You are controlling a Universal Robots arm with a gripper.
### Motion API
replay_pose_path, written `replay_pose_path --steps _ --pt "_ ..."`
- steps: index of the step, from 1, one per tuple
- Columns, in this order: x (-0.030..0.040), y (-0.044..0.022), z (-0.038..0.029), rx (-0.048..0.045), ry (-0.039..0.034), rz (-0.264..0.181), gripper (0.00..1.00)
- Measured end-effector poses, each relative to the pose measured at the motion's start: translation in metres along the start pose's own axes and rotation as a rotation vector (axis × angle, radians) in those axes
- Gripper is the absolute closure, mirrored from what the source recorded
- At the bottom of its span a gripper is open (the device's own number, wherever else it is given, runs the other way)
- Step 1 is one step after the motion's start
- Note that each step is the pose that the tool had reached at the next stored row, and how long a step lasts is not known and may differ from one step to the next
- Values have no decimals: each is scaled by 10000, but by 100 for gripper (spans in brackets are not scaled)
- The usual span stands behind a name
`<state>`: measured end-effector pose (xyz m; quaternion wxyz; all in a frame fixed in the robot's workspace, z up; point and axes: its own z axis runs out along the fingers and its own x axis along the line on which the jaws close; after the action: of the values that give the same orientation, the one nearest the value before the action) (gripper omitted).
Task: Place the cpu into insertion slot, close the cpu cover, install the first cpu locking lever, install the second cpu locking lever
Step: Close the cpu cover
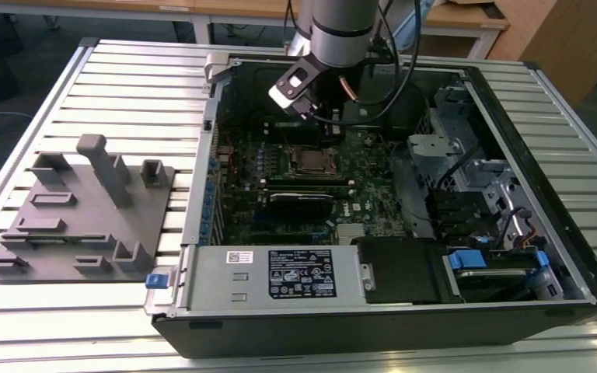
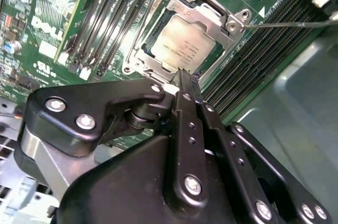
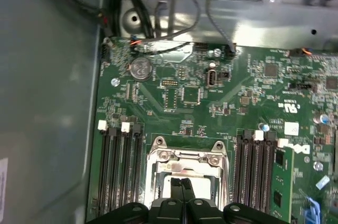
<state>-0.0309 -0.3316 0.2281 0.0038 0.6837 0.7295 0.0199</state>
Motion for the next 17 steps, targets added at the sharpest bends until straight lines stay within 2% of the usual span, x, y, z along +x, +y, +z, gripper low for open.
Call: replay_pose_path --steps 4,12,17 --pt "0 0 4 12 16 -536 90" --pt "0 0 5 14 21 -621 90" --pt "0 0 6 29 44 -1321 90"
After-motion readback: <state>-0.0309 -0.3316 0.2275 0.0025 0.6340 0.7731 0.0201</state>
